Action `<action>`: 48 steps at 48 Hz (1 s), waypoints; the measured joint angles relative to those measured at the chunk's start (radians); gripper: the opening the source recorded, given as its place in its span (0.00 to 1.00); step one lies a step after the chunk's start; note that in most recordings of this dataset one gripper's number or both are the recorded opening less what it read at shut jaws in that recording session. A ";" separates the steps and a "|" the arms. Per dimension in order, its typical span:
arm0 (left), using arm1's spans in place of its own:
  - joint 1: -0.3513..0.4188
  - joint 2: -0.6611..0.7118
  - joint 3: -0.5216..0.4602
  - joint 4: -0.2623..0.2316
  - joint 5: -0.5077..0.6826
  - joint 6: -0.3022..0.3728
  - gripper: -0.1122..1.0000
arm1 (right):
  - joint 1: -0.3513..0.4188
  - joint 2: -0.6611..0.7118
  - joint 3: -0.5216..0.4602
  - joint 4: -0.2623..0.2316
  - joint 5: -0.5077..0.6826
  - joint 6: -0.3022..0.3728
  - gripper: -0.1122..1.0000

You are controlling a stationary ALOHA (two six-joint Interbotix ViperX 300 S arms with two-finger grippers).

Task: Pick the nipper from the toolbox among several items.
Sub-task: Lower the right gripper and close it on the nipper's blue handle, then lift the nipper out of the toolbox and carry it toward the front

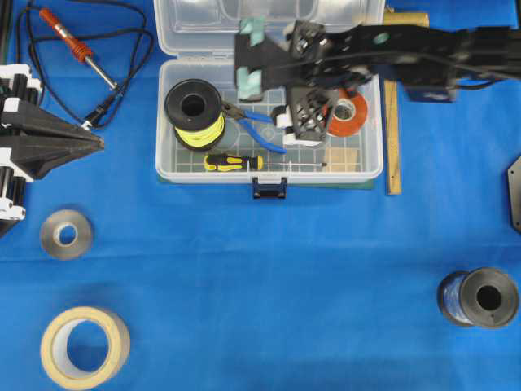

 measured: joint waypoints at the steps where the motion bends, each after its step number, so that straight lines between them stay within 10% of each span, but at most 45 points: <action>1: 0.000 0.000 0.000 0.000 0.000 0.000 0.10 | -0.002 0.020 -0.005 0.000 0.000 0.000 0.64; 17: 0.000 0.000 0.000 -0.002 0.009 0.000 0.10 | -0.002 0.144 -0.018 0.012 -0.044 0.003 0.60; 27: 0.000 -0.002 0.000 0.000 0.020 0.000 0.10 | -0.002 0.155 -0.025 0.015 -0.058 0.000 0.23; 48: 0.000 -0.005 0.000 0.000 0.031 -0.002 0.10 | -0.009 0.028 0.002 0.012 -0.054 0.014 0.23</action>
